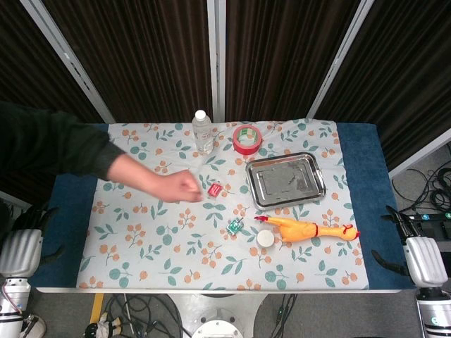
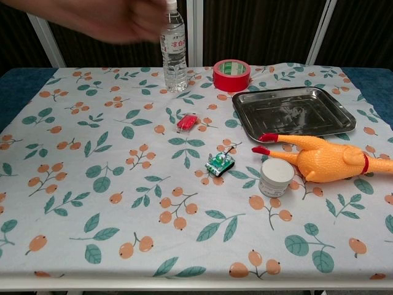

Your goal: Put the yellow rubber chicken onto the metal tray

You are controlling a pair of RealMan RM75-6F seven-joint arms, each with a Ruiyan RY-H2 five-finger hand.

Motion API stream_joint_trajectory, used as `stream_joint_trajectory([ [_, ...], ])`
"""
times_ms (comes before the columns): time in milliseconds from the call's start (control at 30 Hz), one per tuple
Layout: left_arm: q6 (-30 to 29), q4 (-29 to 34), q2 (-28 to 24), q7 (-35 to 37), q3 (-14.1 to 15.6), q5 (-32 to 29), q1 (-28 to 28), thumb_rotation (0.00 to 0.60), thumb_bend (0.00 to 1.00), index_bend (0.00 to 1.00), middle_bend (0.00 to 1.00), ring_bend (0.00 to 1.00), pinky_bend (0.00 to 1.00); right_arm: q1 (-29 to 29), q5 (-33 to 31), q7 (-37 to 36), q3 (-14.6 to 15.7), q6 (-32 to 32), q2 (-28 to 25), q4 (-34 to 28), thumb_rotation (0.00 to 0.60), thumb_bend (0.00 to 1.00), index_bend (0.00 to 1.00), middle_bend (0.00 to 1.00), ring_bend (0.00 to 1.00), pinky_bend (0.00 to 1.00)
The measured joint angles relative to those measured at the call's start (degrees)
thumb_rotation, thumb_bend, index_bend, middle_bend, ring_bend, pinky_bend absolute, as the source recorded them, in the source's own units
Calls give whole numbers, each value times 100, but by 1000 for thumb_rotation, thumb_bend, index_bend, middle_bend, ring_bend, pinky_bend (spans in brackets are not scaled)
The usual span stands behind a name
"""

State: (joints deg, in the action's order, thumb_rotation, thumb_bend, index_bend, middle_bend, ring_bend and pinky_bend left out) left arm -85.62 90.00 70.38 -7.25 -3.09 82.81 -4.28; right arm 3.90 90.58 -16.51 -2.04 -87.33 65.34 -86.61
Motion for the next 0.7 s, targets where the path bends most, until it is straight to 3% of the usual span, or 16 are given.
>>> stream_joint_trajectory([
  [233,8,51,-6,-13,31,-16,29,600,172,246,173,123,203,119,33,152,-2,184,-39,-73,600,142,43,255,144,309],
  [467,16,100,-16,3,45,0,35,600,172,246,173,124,203,571,25,876,9,1041,43,-141,600,141,51,264,145,310],
  [700,1,111,-57,76,77,-55,107,600,172,246,173,123,203,1195,-238,1837,-66,2072,709,246,600,140,200,323,185,341],
])
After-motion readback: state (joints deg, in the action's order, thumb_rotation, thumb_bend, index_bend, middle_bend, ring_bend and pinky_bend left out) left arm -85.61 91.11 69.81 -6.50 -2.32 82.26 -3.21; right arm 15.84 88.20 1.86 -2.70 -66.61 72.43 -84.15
